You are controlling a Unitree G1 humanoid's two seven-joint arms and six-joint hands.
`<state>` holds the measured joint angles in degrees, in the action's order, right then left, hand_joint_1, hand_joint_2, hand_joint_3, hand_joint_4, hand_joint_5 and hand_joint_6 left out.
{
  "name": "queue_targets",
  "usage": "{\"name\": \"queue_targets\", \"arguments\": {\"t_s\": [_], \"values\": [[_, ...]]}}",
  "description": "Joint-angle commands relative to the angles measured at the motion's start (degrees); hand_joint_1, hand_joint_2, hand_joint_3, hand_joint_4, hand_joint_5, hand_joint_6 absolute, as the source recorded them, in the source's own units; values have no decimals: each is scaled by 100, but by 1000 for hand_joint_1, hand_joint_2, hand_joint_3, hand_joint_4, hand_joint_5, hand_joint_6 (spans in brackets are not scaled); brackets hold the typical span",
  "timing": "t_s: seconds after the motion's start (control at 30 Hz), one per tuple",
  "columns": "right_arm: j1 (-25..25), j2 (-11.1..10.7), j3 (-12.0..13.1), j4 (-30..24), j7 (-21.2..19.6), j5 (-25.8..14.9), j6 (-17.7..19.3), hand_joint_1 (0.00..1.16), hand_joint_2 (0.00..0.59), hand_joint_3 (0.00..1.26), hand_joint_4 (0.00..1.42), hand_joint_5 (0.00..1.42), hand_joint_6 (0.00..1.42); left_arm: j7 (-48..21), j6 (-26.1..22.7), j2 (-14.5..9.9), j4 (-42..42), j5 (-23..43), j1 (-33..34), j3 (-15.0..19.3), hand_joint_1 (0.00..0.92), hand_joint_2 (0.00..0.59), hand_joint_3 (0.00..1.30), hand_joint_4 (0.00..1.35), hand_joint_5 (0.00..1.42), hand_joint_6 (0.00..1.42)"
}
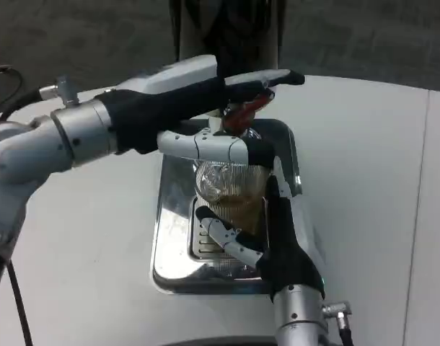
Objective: Grasp the cup under the faucet to collect the drink, then remove the cup.
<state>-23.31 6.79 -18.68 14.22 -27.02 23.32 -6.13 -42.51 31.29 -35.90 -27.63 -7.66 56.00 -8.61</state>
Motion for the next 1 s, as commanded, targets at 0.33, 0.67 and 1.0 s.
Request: {"name": "queue_targets", "arguments": {"t_s": [0.33, 0.67, 1.0], "values": [[-22, 615, -72, 348, -388, -112, -100, 709, 239, 0, 46, 23, 73, 3, -107, -182, -77, -328, -107, -193, 0, 99, 79, 6, 98, 74], [-60, 689, -110, 587, -761, -124, 212, 734, 258, 122, 180, 144, 136, 15, -66, -260, -136, -346, -152, -229, 0, 100, 87, 16, 98, 74], [-65, 788, -157, 703, -1027, -259, 413, 773, 256, 236, 288, 229, 230, 20, -69, -281, -115, -349, -187, -255, 0, 101, 89, 25, 98, 74]]}}
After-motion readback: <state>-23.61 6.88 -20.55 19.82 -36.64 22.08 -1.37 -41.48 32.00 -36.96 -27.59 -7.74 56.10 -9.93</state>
